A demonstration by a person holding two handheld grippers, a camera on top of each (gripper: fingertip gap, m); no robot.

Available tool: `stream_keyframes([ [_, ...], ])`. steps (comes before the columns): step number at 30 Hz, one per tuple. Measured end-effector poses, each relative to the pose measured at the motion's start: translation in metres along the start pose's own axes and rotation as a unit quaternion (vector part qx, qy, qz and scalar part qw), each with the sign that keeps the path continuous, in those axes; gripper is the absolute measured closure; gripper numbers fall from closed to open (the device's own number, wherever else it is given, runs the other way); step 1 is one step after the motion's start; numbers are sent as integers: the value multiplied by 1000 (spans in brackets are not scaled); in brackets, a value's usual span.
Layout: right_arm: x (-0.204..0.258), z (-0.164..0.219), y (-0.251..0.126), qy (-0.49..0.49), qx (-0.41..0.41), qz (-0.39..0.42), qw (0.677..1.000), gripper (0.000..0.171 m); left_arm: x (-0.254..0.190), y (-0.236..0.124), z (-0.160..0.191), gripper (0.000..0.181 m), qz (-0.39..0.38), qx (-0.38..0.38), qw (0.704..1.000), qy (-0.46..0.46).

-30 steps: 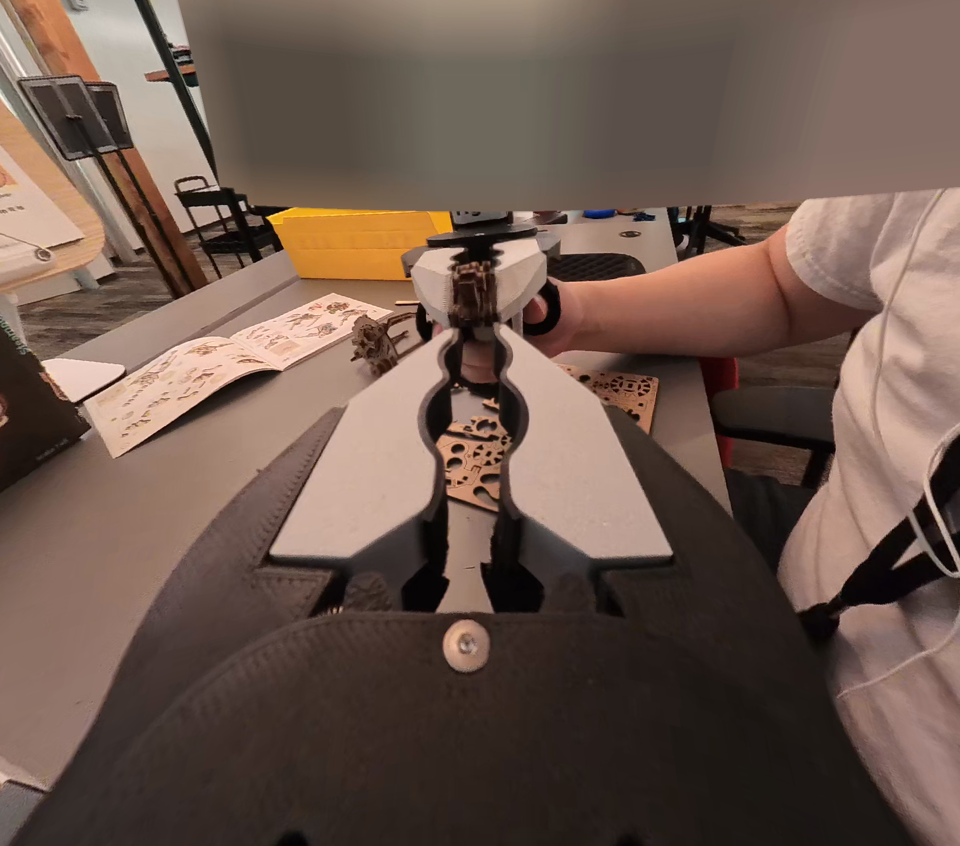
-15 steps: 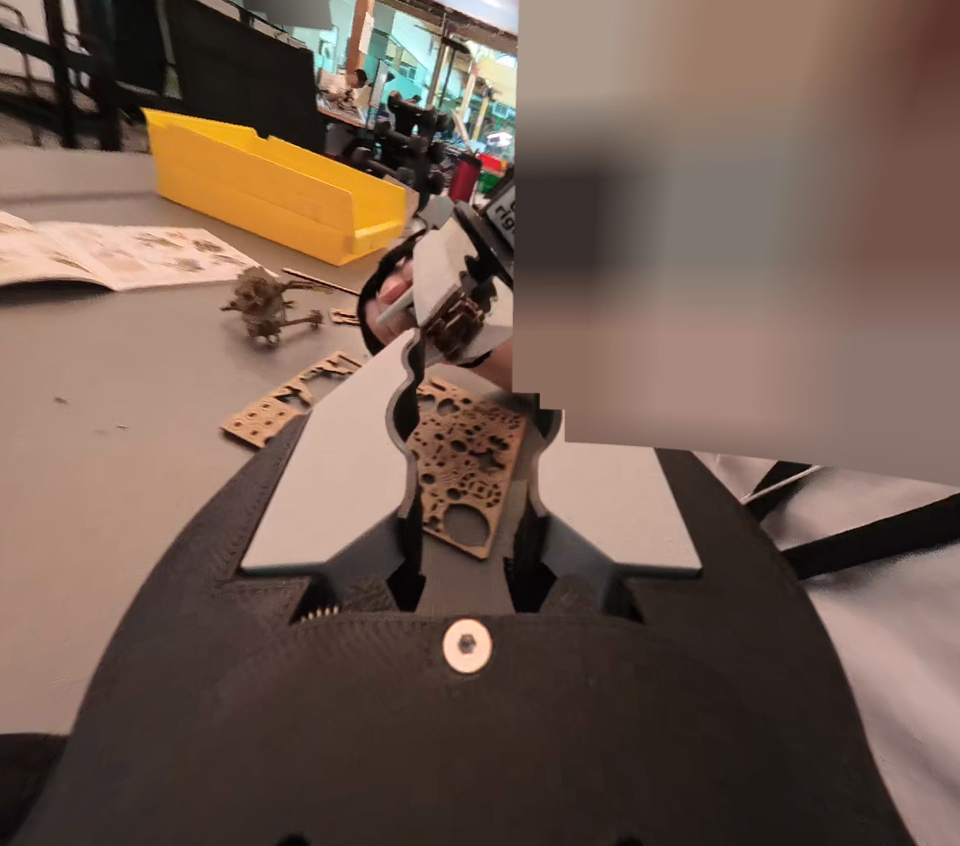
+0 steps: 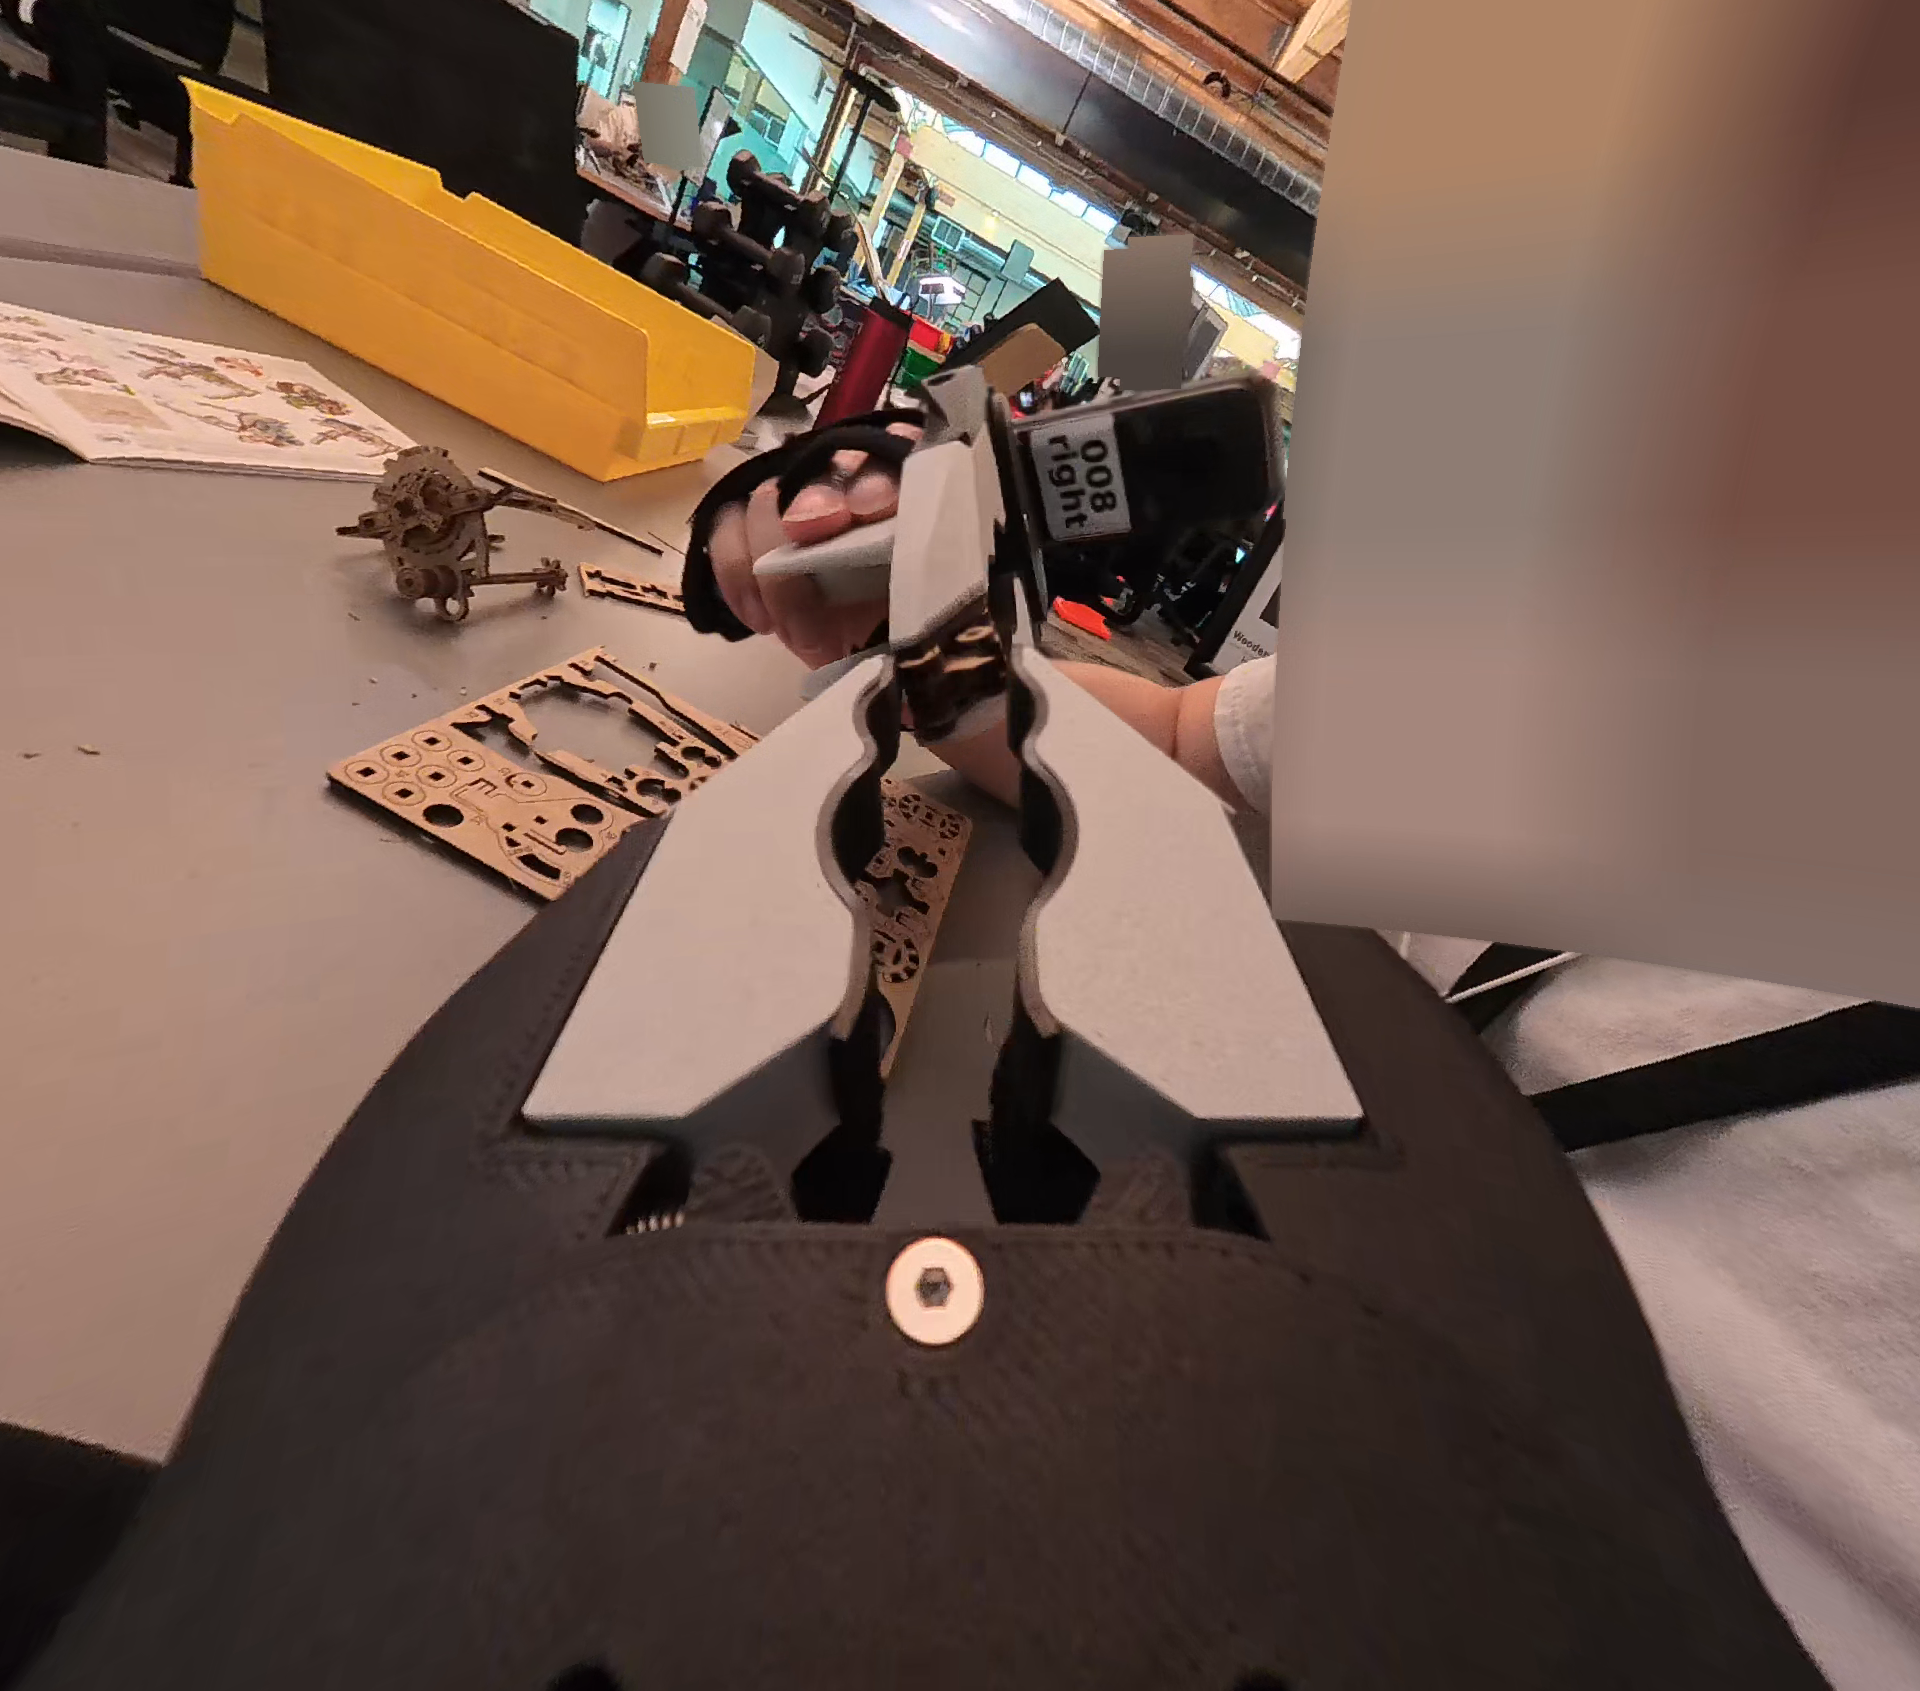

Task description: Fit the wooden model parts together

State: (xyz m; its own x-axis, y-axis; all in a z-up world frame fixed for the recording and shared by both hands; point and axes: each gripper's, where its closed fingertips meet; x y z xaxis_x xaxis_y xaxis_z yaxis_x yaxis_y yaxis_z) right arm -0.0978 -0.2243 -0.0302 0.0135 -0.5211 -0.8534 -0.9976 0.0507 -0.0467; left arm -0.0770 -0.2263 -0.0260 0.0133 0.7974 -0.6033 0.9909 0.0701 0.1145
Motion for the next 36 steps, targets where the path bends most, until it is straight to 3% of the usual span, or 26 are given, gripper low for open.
stream_keyframes([
  [1,0,-1,2,-11,5,1,1000,159,0,-2,0,164,-1,-1,1000,-1],
  [3,0,-1,6,-18,10,3,1000,157,-1,-6,0,164,-6,-5,1000,0],
  [5,0,3,9,-3,19,2,1000,145,1,-11,-1,164,-21,-11,1000,18],
  [9,7,10,5,87,19,-43,995,143,15,-27,-3,164,-112,-21,987,115],
  [13,-9,6,6,310,-13,-78,947,146,18,-36,2,164,-194,7,948,253],
  [17,-11,3,19,420,13,-139,897,153,27,-37,14,164,-239,57,916,317],
  [21,13,21,30,400,93,-177,894,158,25,-36,19,164,-237,73,907,339],
  [23,20,19,31,415,94,-201,882,166,28,-37,23,164,-244,87,897,358],
  [27,28,18,28,457,90,-236,853,164,27,-37,31,164,-239,102,886,383],
  [36,35,26,26,464,109,-258,840,167,34,-35,37,164,-238,129,886,376],
])
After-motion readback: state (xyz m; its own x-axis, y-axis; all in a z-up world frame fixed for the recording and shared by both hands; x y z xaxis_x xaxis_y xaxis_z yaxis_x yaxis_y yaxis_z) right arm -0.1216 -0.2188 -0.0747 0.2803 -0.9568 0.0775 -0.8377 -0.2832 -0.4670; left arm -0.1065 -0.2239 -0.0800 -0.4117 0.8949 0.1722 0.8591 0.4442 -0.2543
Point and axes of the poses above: each gripper's, where its closed fingertips meet, y out along the fingers, z out of its underside, x = y × z across the jaws, and after that the axes turned 10 degrees about -y, right-handed
